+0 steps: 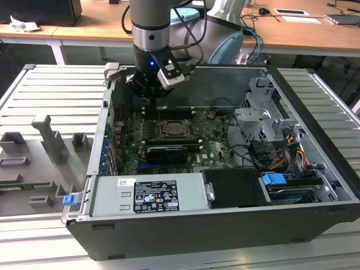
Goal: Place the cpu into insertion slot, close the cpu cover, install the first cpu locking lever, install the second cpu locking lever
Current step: 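Install the first cpu locking lever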
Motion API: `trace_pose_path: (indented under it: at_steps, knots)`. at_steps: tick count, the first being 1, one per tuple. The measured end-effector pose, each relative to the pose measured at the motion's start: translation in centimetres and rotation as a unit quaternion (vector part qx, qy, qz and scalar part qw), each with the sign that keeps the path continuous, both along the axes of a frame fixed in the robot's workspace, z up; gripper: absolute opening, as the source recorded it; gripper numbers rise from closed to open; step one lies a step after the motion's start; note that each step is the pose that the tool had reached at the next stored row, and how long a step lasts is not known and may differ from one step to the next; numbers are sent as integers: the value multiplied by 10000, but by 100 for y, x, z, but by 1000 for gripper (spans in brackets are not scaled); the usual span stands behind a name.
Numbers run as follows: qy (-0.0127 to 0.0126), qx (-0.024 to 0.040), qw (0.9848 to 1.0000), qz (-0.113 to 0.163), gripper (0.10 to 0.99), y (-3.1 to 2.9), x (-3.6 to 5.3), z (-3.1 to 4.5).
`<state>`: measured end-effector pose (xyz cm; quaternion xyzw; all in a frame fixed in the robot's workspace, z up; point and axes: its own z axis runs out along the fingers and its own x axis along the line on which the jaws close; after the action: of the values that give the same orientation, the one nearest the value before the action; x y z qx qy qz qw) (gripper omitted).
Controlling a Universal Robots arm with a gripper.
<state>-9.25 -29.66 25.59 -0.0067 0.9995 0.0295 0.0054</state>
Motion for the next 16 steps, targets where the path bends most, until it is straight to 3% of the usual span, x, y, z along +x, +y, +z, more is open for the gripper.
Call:
trace_pose_path:
  at_steps: [15, 16]
  knots:
    - [0, 1, 10000, -1, 106, 0, 157, -19]
    - [0, 0, 10000, 0, 106, 0, 199, -27]
